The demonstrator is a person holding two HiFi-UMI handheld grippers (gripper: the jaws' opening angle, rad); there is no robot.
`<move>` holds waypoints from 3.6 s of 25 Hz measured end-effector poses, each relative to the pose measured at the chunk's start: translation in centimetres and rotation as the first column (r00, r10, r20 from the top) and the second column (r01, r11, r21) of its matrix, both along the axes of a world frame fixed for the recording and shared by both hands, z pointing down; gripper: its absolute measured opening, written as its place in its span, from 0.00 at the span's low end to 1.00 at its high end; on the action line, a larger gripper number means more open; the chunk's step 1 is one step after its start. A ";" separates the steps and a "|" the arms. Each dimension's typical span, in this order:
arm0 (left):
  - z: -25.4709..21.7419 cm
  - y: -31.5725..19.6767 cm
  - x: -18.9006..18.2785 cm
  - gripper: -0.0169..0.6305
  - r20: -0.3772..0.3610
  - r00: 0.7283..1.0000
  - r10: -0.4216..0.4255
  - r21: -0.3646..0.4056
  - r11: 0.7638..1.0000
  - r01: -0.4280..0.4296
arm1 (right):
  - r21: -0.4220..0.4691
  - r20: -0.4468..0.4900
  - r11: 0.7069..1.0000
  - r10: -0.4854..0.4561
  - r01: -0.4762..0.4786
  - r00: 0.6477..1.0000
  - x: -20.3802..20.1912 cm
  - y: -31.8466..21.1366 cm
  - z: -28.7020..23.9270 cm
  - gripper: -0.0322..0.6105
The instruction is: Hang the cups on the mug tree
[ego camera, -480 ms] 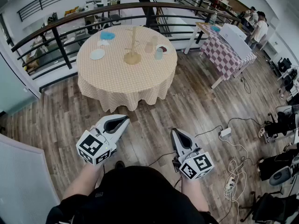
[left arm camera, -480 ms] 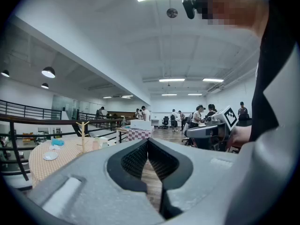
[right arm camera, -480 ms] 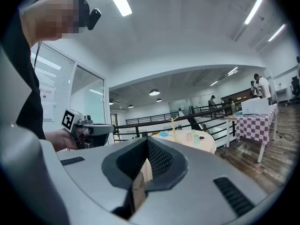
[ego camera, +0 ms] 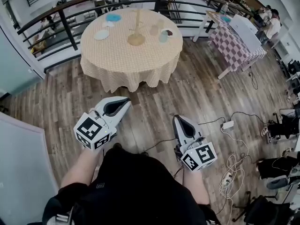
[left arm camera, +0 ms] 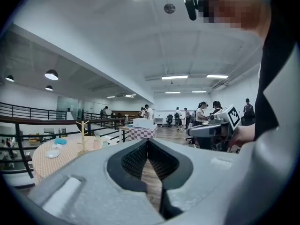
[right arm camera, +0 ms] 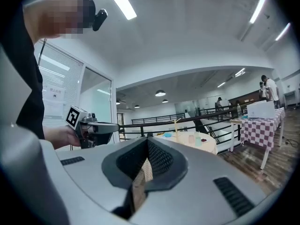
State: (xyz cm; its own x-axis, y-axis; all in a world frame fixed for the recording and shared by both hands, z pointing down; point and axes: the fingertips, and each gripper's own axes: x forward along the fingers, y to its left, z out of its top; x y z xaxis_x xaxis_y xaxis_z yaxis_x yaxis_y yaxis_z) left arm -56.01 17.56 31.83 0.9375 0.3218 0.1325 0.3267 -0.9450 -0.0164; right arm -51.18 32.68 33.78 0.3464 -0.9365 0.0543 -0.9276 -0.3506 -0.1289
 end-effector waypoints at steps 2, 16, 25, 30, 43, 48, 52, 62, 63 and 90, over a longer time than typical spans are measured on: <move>1.0 1.3 -0.4 0.04 0.003 1.000 -0.003 -0.008 1.000 0.003 | 0.011 -0.011 1.000 -0.020 0.020 1.000 -0.7 1.0 0.6 0.07; 0.9 2.4 2.6 0.04 0.040 0.999 -0.011 -0.028 1.000 0.012 | 0.072 0.081 0.997 0.005 -0.011 0.997 2.1 4.6 1.1 0.08; 1.9 0.1 9.6 0.04 0.029 1.000 0.006 -0.047 0.999 -0.005 | 0.037 0.091 0.999 0.012 -0.016 0.996 8.2 2.1 2.3 0.09; 2.3 -3.2 15.0 0.04 0.023 1.000 0.010 -0.062 0.998 -0.009 | 0.016 0.102 1.000 -0.015 0.013 0.995 13.5 -2.0 2.3 0.09; 2.1 -13.8 27.3 0.04 0.026 0.998 0.054 -0.065 0.997 -0.053 | -0.025 0.137 0.999 -0.028 0.032 0.990 26.8 -14.9 1.9 0.09; 2.7 -16.3 30.6 0.04 0.042 0.997 0.061 -0.077 0.995 -0.058 | -0.048 0.155 0.998 -0.043 0.051 0.987 29.6 -17.9 2.4 0.09; 3.9 -17.7 32.7 0.04 0.061 0.997 0.053 -0.085 0.995 -0.048 | -0.071 0.176 0.997 -0.031 0.044 0.984 32.1 -19.2 3.4 0.09; 5.3 -18.5 40.7 0.04 0.105 0.994 0.037 -0.050 0.998 -0.032 | -0.054 0.215 0.995 -0.072 0.086 0.974 40.4 -21.0 5.2 0.09; 5.3 -18.5 41.7 0.04 0.110 0.993 0.031 -0.047 0.999 -0.026 | -0.051 0.220 0.994 -0.085 0.099 0.972 41.4 -21.2 5.3 0.09; 9.4 -19.4 61.4 0.14 0.267 0.964 -0.011 0.062 0.998 -0.006 | -0.074 0.297 0.953 -0.259 0.292 0.919 58.3 -26.6 7.3 0.09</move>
State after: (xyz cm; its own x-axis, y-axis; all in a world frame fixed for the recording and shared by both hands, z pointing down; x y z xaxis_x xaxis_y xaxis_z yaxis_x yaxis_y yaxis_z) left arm 5.40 -1.84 41.18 0.8662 0.3031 0.3973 0.3250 -0.9456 0.0129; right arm 7.08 6.06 41.05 0.0303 -0.9743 0.2233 -0.9212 -0.1139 -0.3720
